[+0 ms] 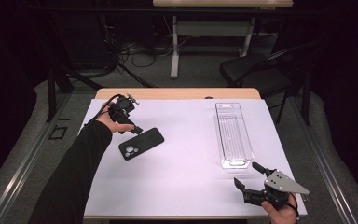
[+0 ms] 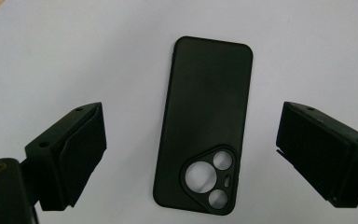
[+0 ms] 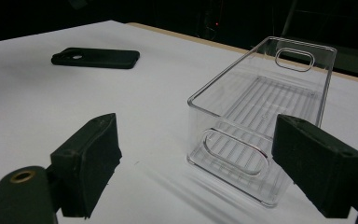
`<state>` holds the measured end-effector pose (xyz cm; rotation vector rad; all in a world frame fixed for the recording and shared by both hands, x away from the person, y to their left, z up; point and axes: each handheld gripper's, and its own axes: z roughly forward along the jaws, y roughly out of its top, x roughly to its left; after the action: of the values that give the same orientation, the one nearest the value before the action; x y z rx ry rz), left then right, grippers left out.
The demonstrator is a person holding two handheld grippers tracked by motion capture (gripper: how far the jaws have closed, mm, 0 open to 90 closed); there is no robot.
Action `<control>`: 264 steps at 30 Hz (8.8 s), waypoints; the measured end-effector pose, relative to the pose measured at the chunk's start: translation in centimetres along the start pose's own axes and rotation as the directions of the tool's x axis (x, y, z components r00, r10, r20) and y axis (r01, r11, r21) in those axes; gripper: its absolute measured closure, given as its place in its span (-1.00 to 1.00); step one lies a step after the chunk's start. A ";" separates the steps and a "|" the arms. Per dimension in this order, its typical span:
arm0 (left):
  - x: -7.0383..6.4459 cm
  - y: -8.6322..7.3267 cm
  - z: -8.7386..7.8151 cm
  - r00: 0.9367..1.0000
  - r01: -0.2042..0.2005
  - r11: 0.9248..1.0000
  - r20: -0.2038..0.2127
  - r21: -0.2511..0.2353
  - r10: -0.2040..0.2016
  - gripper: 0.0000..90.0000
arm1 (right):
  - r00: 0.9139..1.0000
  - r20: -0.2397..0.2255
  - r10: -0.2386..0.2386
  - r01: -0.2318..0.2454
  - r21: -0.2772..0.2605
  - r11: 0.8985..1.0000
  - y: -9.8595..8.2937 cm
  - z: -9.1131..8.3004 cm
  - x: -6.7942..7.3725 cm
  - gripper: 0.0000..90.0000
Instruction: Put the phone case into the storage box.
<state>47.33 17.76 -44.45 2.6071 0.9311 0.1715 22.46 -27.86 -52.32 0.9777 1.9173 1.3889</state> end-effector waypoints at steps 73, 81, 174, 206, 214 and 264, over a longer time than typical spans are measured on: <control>-0.9 0.2 8.9 0.998 -0.036 0.950 0.069 0.311 0.015 -0.80 | 1.000 -0.017 -0.010 0.010 0.006 1.000 0.0 0.0 0.1 -0.68; -0.9 0.0 9.2 0.997 -0.040 0.949 0.068 0.314 0.019 -0.80 | 1.000 -0.020 -0.010 0.010 0.016 1.000 0.0 0.0 0.1 -0.68; -1.2 -0.9 2.7 0.998 -0.032 0.958 0.068 0.286 0.013 -0.68 | 1.000 -0.022 -0.014 0.014 0.014 1.000 -0.1 0.4 0.3 -0.68; -9.6 3.5 -1.0 0.980 -0.168 0.948 0.146 0.269 0.132 -0.67 | 0.998 -0.035 -0.042 0.043 0.021 0.999 0.2 0.6 0.9 -0.68; -11.3 4.0 -0.6 0.974 -0.202 0.942 0.154 0.269 0.165 -0.67 | 0.998 -0.039 -0.050 0.051 0.024 0.998 0.3 0.8 1.0 -0.68; -14.1 4.8 0.7 0.956 -0.268 0.919 0.201 0.290 0.215 -0.67 | 0.949 -0.154 -0.274 0.294 0.128 0.947 6.3 8.0 4.3 -0.67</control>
<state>39.39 5.19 -43.16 2.9724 0.6157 -0.1441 27.77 -18.80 -48.79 0.6518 2.1891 1.1824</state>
